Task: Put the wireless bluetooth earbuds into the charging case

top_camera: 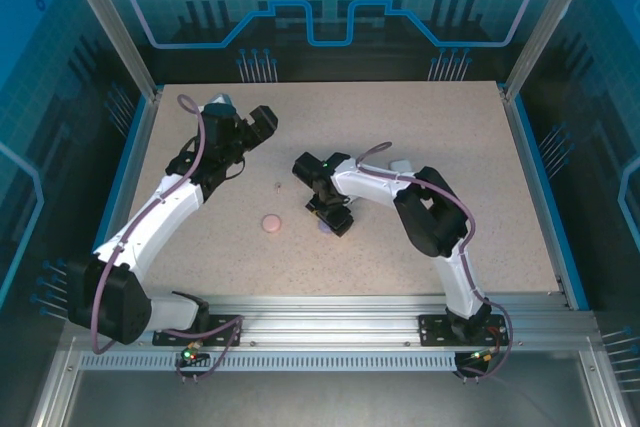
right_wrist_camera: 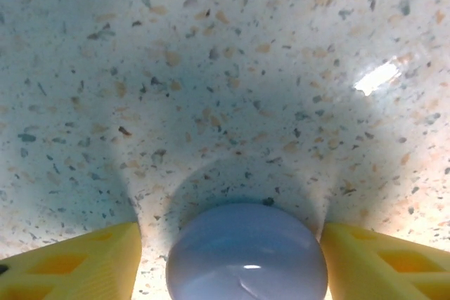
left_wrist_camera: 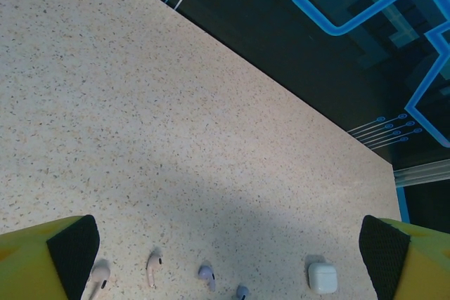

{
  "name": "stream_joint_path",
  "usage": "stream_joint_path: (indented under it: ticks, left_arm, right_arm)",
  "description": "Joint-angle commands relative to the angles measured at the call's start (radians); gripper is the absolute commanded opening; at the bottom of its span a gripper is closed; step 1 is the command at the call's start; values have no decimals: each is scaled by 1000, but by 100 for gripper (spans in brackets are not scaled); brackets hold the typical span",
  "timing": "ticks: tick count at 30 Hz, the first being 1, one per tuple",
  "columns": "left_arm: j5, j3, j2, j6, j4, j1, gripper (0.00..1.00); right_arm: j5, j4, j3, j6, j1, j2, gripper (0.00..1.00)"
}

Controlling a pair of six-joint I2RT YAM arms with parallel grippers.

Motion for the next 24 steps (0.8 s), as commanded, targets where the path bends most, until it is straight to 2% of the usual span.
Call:
stream_joint_path:
  ticks: [1,6,13,15,18,22,24]
  left_arm:
    - [23,-18,8,3,32,10,99]
    - [29,-20,14,4,41,10,99]
    - [36,-23,8,4,46,10,99]
    - [41,-24,7,3,48,10,99]
    - [53,-21,8,1,53,10,99]
    - [68,-12,12,-6,52,10,99]
    - [78,-6,14,-9,49,11,99]
  right_arm:
    - [22,5,-12,-136,-27,-6,59]
    - [-12,-10,-14,-390,-43,-14,47]
    - [30,-100,43,-748,-97,-10,46]
    - [67,-128,84,-832,-109,-1,54]
    - [121,-182,144,-889,-110,8,69]
    - [125,-205,164,-839,-113,-16,72]
    - [117,-224,158,-755,-116,-31,72]
